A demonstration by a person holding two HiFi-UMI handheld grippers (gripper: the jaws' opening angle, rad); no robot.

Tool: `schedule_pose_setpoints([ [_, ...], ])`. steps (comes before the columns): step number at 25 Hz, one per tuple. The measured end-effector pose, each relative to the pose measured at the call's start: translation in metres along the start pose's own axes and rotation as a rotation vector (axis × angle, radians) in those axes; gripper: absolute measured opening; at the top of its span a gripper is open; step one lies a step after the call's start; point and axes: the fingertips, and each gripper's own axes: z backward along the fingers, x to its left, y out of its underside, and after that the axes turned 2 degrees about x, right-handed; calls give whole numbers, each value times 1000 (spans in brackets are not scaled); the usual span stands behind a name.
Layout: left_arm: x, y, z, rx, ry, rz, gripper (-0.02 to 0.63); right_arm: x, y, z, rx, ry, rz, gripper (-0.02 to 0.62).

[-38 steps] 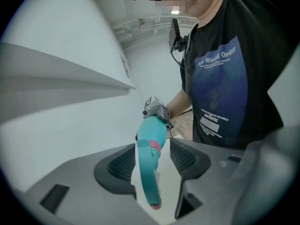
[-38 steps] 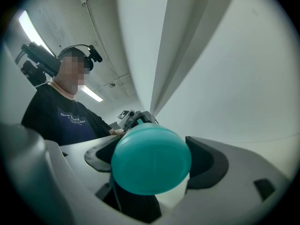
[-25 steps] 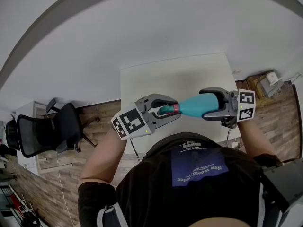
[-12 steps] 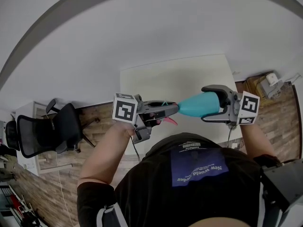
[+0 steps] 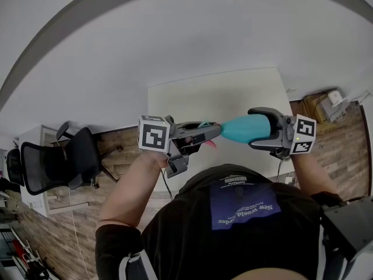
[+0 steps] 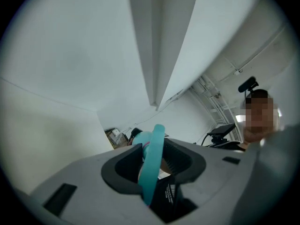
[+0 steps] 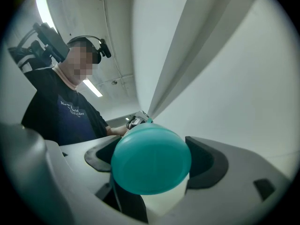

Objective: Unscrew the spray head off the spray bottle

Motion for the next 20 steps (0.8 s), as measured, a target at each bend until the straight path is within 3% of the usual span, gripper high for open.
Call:
schedule_pose_setpoints([
  [7, -7, 2, 7, 13, 4, -41, 141, 4, -3, -7, -3, -22, -26, 419],
  [11, -1, 4, 3, 5, 16, 6, 140, 3, 1, -3, 14, -23, -19, 419],
  [20, 4, 12, -2, -100, 142, 247, 137, 17, -15, 3, 156, -7, 298, 419],
])
